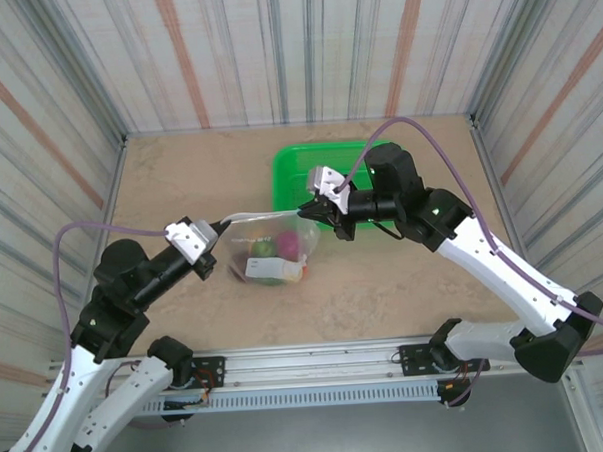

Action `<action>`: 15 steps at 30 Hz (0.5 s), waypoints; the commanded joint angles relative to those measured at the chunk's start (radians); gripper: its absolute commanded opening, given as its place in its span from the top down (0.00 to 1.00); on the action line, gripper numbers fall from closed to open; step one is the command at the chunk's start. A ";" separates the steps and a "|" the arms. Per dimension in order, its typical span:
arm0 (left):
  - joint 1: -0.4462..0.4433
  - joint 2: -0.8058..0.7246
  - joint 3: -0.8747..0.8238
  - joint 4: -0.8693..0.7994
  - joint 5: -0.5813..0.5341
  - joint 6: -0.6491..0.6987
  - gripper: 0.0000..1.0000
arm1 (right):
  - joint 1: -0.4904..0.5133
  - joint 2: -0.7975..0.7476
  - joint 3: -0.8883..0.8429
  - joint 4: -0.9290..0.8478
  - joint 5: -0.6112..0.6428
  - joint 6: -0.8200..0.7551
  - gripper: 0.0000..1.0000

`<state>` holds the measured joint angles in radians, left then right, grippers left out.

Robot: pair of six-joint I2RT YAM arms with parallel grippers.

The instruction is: Place the food in the zip-top bag and seal the zipper

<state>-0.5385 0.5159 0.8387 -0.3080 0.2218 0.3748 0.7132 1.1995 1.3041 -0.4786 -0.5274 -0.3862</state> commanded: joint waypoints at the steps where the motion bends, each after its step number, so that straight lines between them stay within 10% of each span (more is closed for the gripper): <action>1: 0.026 -0.041 0.013 0.046 -0.181 0.021 1.00 | -0.063 -0.049 0.000 -0.102 0.124 0.042 1.00; 15: 0.075 0.018 -0.039 0.046 -0.221 -0.027 1.00 | 0.092 0.065 0.313 -0.385 0.350 -0.017 1.00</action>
<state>-0.5156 0.5407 0.8200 -0.2504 0.1711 0.3656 0.8215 1.2724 1.5696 -0.7219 -0.3332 -0.3779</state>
